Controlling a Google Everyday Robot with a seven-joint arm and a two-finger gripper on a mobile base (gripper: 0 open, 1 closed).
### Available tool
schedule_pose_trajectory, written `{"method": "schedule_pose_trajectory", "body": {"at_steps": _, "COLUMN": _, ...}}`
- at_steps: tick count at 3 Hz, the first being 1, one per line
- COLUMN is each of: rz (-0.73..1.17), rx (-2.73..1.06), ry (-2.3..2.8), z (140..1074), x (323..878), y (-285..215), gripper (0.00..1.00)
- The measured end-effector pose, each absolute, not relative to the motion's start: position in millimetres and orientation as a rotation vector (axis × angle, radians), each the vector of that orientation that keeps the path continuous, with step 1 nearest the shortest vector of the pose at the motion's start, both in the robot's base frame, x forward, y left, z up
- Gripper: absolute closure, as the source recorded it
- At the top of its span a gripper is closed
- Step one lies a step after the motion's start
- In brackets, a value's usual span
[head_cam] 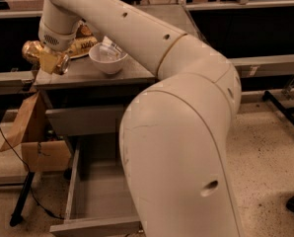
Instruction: Pick orange can from middle drawer and place on counter
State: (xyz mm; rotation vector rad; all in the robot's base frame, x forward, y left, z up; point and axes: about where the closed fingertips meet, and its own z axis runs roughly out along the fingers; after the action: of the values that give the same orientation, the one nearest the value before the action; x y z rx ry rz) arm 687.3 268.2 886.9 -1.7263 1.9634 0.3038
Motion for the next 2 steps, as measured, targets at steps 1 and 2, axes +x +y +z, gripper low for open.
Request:
{"method": "schedule_pose_trajectory", "body": {"at_steps": 1, "rz": 0.239, "rx": -1.719, "ry": 2.047, "z": 877.8, "x": 701.5, "y": 260.5, "gripper": 1.00}}
{"method": "schedule_pose_trajectory", "body": {"at_steps": 2, "rz": 0.168, "rx": -1.716, "ry": 2.117, "z": 871.9, "x": 711.3, "y": 252.1, "gripper": 1.00}}
